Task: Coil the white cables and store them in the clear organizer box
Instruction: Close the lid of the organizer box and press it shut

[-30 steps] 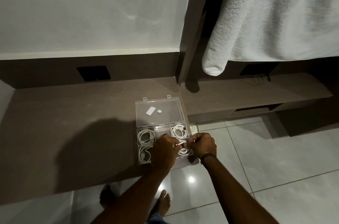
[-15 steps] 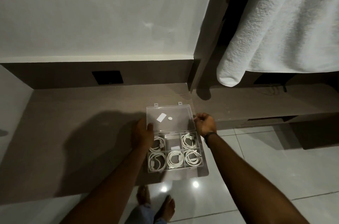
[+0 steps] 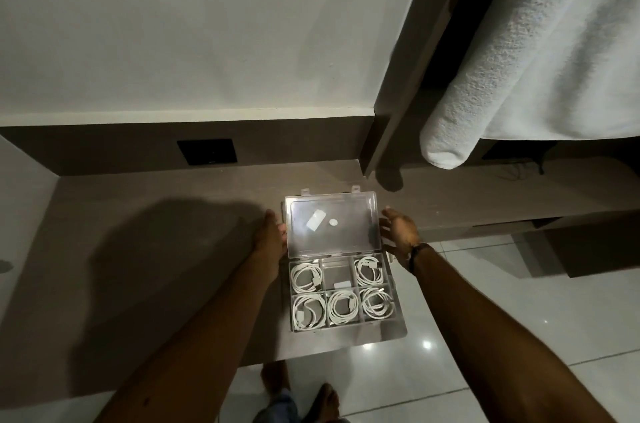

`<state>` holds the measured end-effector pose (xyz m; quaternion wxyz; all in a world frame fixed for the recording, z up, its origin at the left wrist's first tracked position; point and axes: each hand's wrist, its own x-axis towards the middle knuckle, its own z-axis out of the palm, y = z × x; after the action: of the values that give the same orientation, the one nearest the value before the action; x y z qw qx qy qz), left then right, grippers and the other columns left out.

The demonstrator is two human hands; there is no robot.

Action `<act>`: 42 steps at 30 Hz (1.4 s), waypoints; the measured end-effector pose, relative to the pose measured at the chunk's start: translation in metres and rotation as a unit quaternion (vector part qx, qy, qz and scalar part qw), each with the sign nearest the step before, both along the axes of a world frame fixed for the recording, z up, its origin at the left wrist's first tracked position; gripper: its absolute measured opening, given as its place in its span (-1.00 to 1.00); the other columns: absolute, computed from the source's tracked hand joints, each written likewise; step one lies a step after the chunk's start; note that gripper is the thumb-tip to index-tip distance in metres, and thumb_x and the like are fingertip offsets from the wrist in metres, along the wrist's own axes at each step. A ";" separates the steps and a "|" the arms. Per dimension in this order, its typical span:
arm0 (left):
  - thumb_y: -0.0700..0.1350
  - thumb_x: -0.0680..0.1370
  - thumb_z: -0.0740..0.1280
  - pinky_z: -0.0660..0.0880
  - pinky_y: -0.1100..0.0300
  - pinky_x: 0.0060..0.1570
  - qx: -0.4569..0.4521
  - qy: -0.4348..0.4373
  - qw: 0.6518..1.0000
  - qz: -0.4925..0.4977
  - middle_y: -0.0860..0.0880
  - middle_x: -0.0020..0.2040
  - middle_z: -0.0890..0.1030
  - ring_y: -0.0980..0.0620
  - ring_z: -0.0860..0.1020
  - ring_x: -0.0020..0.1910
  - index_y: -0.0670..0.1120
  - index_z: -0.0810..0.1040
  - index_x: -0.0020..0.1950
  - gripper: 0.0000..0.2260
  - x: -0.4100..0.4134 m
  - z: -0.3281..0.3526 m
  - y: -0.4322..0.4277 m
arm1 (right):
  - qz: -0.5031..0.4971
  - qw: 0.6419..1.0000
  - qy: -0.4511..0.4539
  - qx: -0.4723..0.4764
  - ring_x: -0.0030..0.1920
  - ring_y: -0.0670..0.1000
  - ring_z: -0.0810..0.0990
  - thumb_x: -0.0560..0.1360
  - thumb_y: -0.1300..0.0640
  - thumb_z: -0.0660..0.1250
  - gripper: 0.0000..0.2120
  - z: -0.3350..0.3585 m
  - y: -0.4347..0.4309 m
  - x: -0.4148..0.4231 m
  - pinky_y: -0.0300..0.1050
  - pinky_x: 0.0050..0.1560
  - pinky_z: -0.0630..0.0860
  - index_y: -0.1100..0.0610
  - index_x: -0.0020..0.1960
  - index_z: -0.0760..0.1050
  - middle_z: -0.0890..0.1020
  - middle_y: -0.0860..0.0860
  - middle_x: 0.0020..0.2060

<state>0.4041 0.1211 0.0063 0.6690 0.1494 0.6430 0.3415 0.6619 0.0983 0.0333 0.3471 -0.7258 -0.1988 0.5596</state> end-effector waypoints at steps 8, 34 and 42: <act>0.07 0.55 0.31 0.53 0.11 -0.02 0.186 0.064 0.968 -0.159 0.03 -0.24 0.75 0.09 0.67 -0.15 0.00 0.73 -0.24 -0.71 -0.016 0.015 -0.049 | 0.129 0.986 -0.006 0.101 0.23 0.04 0.65 0.70 -0.19 0.08 -0.53 0.012 -0.068 0.038 0.03 0.28 0.47 -0.01 0.04 0.72 0.77 -0.06 0.04; -0.09 0.14 0.62 0.66 0.09 -0.08 0.361 0.603 0.443 -0.557 -0.09 0.12 0.71 -0.12 0.68 0.08 -0.03 0.72 0.03 -0.54 0.013 -0.015 -0.193 | 0.537 0.597 -0.576 0.155 0.21 0.04 0.72 0.18 0.09 0.72 -0.40 -0.032 -0.187 -0.008 -0.20 -0.07 0.70 0.07 0.20 0.70 0.72 0.03 0.22; -0.11 0.47 0.34 0.56 0.00 0.17 0.419 0.627 0.399 -0.522 -0.16 0.22 0.65 -0.17 0.62 0.20 -0.13 0.58 0.24 -0.66 0.013 -0.050 -0.206 | 0.518 0.584 -0.608 0.143 0.19 0.24 0.72 0.19 0.15 0.73 -0.36 -0.049 -0.198 -0.017 0.09 0.13 0.70 0.28 0.23 0.68 0.72 0.23 0.18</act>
<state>0.4170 -0.0853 -0.0436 -0.0208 0.8895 0.4548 -0.0376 0.6452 -0.0993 -0.0158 -0.1048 -0.6116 -0.7833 0.0371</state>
